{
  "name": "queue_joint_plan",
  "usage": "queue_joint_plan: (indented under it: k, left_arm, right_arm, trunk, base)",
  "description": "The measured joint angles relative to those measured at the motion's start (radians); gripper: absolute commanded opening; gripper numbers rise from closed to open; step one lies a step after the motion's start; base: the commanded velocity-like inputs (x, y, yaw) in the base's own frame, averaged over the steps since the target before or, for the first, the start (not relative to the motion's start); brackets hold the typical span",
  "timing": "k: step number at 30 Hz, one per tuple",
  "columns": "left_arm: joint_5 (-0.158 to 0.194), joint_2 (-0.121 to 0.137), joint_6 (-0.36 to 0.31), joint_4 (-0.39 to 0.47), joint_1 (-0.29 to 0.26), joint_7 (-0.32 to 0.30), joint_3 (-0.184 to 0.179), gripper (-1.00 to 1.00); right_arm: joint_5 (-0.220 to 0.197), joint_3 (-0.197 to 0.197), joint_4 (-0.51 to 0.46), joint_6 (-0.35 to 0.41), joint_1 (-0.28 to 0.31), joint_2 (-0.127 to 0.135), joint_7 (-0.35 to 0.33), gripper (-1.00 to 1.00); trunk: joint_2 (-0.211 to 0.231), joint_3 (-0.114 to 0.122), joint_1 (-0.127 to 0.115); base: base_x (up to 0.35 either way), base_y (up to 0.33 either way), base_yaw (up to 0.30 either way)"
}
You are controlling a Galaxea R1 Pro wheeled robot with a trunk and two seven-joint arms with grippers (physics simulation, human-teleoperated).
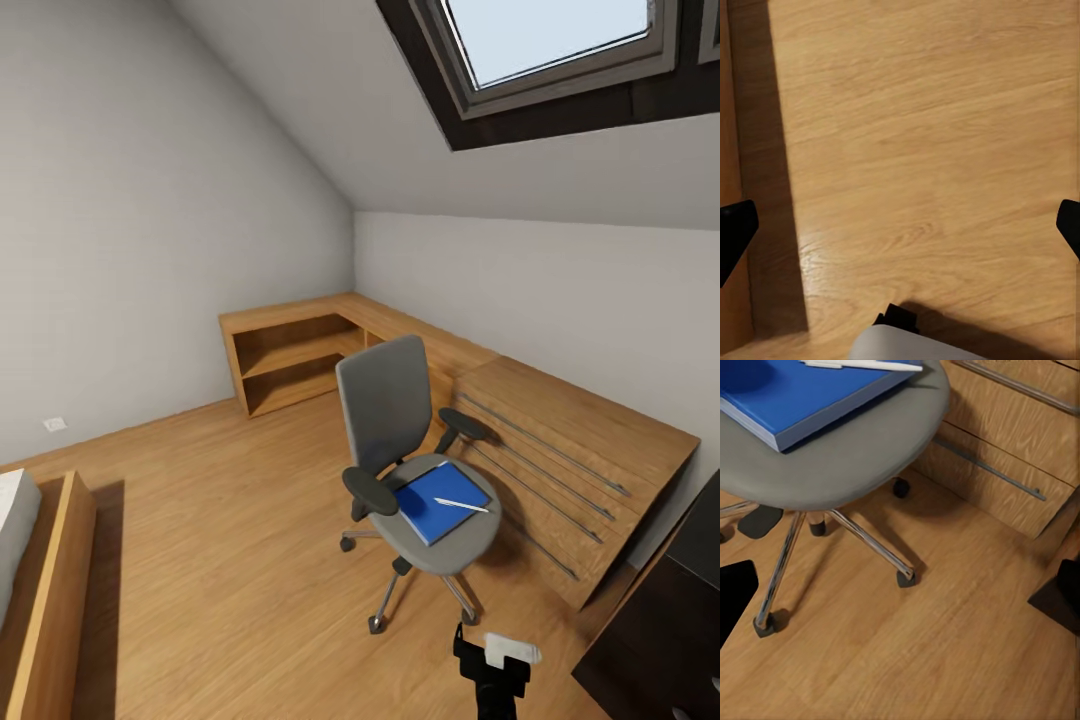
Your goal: In the bedroom, organize the workspace by keeping the computer under the desk, ensuring the monitor is on the desk, placing the keyboard on the desk next to the monitor, placing the mouse on the desk next to the keyboard, moving the folder from the swivel chair onto the desk next to the mouse, stacking the notebook on top of the folder with the pen on top of the notebook, and positioning the swivel chair next to the desk.
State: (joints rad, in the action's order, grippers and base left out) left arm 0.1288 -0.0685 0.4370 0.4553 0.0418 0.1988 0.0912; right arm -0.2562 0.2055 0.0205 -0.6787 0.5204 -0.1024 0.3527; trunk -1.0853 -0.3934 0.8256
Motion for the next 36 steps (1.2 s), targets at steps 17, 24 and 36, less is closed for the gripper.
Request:
queue_joint_plan:
  k: [17,24,36]
  left_arm:
    - [0.0,-0.02,-0.303,0.358,-0.011,0.02,-0.004,1.0]
    - [0.003,-0.02,-0.566,0.727,-0.041,0.052,-0.004,1.0]
    - [0.244,-0.012,-0.914,0.89,-0.268,0.161,0.008,1.0]
  right_arm:
    - [0.005,0.001,-0.129,0.008,0.002,0.005,-0.022,1.0]
    - [-0.06,-0.007,-0.306,0.129,0.02,0.003,0.026,1.0]
    - [-0.509,-0.033,-0.417,0.488,0.263,0.014,0.112,1.0]
  trunk:
    - [0.0,0.0,0.0]
    - [0.0,0.0,0.0]
    - [0.0,0.0,0.0]
  base:
    - [0.0,0.0,0.0]
    - [0.0,0.0,0.0]
    - [0.0,0.0,0.0]
